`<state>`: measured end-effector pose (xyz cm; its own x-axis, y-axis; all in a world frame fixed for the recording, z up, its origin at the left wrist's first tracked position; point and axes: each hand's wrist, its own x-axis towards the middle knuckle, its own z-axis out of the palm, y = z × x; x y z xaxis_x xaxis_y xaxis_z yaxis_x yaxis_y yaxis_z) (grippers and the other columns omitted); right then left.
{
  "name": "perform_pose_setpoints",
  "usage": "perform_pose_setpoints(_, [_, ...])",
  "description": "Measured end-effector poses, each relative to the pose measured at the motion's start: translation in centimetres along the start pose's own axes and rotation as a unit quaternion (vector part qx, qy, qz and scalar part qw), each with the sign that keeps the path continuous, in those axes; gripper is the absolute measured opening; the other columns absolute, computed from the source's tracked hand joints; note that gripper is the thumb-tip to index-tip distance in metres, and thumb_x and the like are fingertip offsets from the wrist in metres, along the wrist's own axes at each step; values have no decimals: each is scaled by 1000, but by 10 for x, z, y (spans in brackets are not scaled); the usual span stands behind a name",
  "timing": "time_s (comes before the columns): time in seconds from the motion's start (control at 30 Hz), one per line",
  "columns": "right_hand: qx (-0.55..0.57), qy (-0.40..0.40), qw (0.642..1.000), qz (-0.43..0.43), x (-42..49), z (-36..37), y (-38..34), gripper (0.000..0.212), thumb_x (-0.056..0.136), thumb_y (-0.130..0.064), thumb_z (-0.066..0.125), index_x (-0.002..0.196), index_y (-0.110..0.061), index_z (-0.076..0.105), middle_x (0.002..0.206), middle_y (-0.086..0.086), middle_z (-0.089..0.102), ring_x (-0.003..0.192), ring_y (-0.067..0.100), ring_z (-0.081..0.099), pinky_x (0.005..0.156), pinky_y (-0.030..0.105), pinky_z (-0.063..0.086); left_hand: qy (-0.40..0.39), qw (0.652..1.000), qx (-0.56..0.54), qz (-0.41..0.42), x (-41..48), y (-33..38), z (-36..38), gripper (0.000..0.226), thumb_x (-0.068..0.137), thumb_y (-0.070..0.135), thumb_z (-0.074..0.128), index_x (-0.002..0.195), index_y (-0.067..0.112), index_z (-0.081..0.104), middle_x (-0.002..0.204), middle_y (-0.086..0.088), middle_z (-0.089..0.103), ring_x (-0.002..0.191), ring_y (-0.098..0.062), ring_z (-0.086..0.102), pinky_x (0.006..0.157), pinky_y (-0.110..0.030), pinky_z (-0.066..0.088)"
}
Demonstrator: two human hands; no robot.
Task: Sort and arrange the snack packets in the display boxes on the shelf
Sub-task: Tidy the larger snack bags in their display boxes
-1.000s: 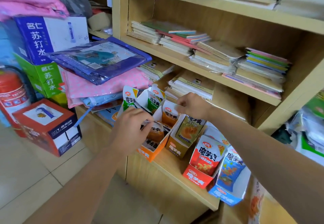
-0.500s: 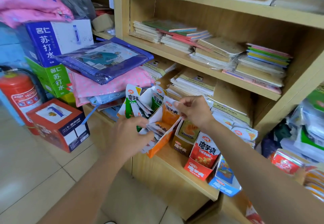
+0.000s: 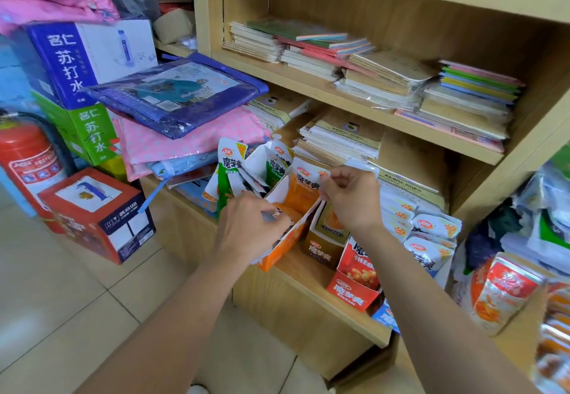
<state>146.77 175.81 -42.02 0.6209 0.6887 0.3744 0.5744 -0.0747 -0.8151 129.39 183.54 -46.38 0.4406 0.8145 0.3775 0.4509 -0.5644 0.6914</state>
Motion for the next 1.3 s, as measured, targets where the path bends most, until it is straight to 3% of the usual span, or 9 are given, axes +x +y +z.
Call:
perform_pose_setpoints(0.1, [-19, 4, 1000, -6, -1, 6, 3, 10, 93, -15, 69, 84, -17, 75, 72, -2, 71, 67, 12, 68, 68, 28, 56, 58, 995, -59, -47, 2, -2, -6, 10, 70, 27, 87, 77, 23, 81, 76, 6, 71, 71, -8, 66, 69, -31, 53])
perform_pose_setpoints(0.23, [-46, -6, 999, -13, -1, 9, 6, 7, 92, -14, 70, 89, -12, 77, 76, -5, 69, 70, 3, 65, 69, 23, 54, 82, 989, -110, -62, 7, 0, -13, 19, 73, 5, 81, 82, 22, 79, 81, 10, 73, 77, -12, 69, 76, -41, 58])
perform_pose_setpoints(0.33, [-44, -1, 999, -17, 0, 8, 7, 6, 89, -17, 74, 85, -14, 77, 79, -4, 73, 75, 5, 69, 74, 28, 59, 67, 985, -104, -122, 7, 3, -13, 23, 71, 28, 89, 85, 23, 71, 80, 13, 68, 79, -9, 65, 75, -33, 55])
perform_pose_setpoints(0.43, [-27, -4, 1000, -1, 0, 8, 9, 9, 90, -20, 73, 83, -15, 76, 78, -2, 74, 75, 9, 70, 76, 35, 60, 48, 991, 10, -121, 8, 4, -10, 29, 75, 47, 82, 81, 23, 69, 78, 5, 69, 84, -22, 66, 73, -37, 54])
perform_pose_setpoints(0.67, [-29, -18, 999, -8, 0, 4, 9, 8, 91, -18, 72, 84, -15, 76, 80, 0, 74, 77, 10, 70, 76, 35, 60, -45, 986, 81, -137, 4, 7, -3, 44, 71, 57, 83, 101, 29, 68, 90, 3, 73, 88, -21, 68, 69, -33, 52])
perform_pose_setpoints(0.8, [-27, -22, 999, -15, -1, 3, 10, 8, 91, -18, 72, 84, -15, 76, 81, 0, 74, 76, 10, 69, 76, 35, 60, -45, 987, -9, -157, 3, 3, -5, 28, 73, 28, 88, 94, 32, 70, 82, 6, 75, 80, -17, 71, 72, -38, 59])
perform_pose_setpoints(0.93, [-24, -18, 999, -20, -1, 2, 11, 9, 91, -18, 72, 85, -12, 77, 78, 0, 74, 74, 10, 70, 74, 35, 60, -19, 985, -37, -170, 5, -5, -23, 45, 78, 12, 81, 118, 28, 68, 83, 6, 77, 94, -15, 70, 82, -36, 57])
perform_pose_setpoints(1.1, [-25, -15, 999, -18, -1, 3, 11, 8, 91, -17, 72, 86, -13, 77, 78, 0, 73, 73, 10, 70, 74, 35, 61, -5, 980, -106, -169, -2, -13, -39, 25, 81, 0, 74, 92, 21, 80, 85, 1, 78, 75, -8, 73, 68, -31, 61])
perform_pose_setpoints(1.3, [-12, -43, 999, -10, -3, 2, 8, 6, 91, -11, 71, 89, -13, 76, 82, 0, 74, 77, 8, 70, 72, 28, 58, -1, 875, -374, -306, 6, 12, -36, 16, 84, -4, 74, 92, 11, 71, 94, -13, 72, 81, -25, 74, 58, -22, 58])
